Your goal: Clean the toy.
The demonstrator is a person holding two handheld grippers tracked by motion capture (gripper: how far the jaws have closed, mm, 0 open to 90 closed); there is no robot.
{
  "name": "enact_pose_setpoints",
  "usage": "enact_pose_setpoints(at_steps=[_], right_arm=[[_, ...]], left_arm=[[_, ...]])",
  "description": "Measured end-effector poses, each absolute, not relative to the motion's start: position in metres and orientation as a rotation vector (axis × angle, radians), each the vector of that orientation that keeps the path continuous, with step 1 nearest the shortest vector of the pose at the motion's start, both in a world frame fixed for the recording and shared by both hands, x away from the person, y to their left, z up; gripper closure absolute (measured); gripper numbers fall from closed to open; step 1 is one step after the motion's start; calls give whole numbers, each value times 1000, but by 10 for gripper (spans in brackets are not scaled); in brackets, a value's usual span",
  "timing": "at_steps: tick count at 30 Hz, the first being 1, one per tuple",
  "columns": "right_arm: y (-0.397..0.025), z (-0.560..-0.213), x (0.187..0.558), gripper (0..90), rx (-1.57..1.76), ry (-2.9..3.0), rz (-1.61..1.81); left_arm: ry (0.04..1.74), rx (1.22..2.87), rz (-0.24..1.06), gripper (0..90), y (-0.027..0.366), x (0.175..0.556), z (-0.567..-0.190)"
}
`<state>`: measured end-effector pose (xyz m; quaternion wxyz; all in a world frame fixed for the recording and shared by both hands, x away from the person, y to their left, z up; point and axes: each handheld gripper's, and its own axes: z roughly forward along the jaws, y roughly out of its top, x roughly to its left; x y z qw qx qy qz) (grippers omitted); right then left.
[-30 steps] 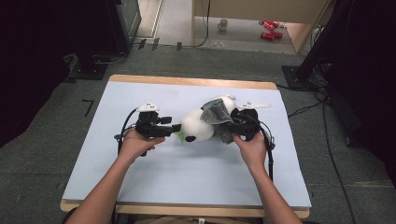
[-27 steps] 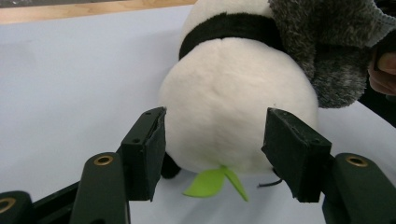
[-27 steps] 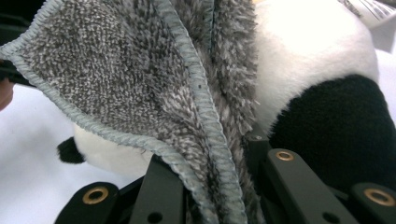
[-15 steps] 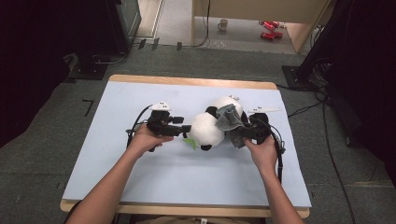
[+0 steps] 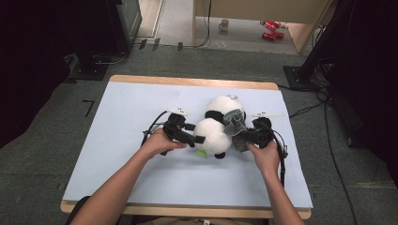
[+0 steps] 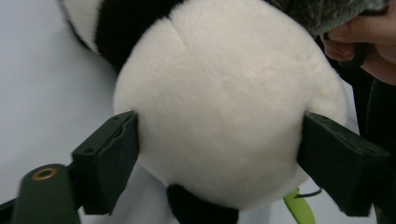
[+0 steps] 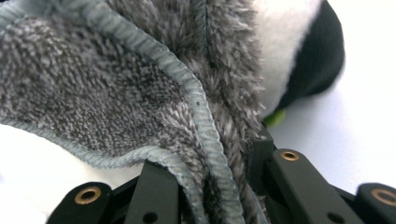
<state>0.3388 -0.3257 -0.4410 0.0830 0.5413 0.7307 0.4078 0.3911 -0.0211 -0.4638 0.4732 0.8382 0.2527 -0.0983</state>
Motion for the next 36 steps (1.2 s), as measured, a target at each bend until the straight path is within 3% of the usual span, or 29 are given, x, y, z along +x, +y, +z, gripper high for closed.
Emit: enact_pose_setpoints(at_steps=[4,11,15,24,29,36], right_arm=[[-320,-441,339,751,1630,2155,1196],[-308,-437,339,763,1594,2104,1212],[-308,-432,340,764,1566,2069,1221],[-290,-404,337,764,1474,2058,1420],[-256,-398,329,764,1382,2135,1518],[-216,-421,323,768,1297,2297,1445]], left_arm=[[630,2049,-239,115,-23,390,-465],[668,2067,-114,511,-22,378,-458],[697,2020,-55,629,-18,371,-450],[899,1906,90,645,22,372,-433],[988,1898,76,622,26,375,-440],[1035,1853,1,624,17,372,-440]])
